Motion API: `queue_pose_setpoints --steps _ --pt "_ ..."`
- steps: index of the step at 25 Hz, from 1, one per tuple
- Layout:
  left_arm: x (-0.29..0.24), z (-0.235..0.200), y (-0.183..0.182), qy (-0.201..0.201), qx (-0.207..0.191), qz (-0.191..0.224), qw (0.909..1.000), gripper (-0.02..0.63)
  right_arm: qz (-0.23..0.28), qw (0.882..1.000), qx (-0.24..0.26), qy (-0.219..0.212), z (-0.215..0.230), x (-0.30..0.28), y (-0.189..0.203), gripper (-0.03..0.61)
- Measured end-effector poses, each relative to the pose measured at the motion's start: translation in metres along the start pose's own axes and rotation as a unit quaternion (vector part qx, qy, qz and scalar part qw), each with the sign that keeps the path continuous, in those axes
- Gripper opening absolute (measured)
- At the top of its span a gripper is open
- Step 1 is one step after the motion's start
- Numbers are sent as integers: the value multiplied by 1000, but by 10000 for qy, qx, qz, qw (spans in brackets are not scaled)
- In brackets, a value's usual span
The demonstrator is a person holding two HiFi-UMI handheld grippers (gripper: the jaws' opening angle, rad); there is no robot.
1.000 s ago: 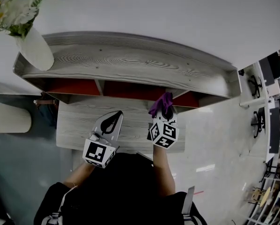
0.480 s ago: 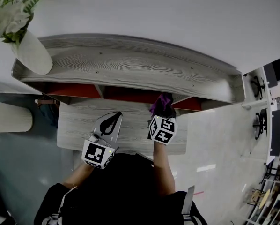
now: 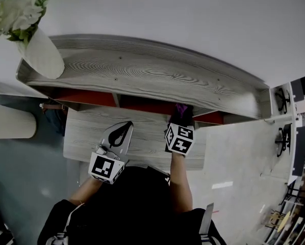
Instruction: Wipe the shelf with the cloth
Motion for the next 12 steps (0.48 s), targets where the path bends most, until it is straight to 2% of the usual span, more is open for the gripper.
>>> queue_pose_setpoints --steps 12 --pt "22 -16 -7 -242 12 125 9996 -2 -212 9961 338 -791 -69 -10 -4 47"
Point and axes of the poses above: the fingertips, and each gripper's own axes: x backward along the fingers, z to its right, y out of its underside, the point moved 4 cm from there along x, backward along the fingers, and after that the axes turned 10 degrees about z, right-handed, at the moved point
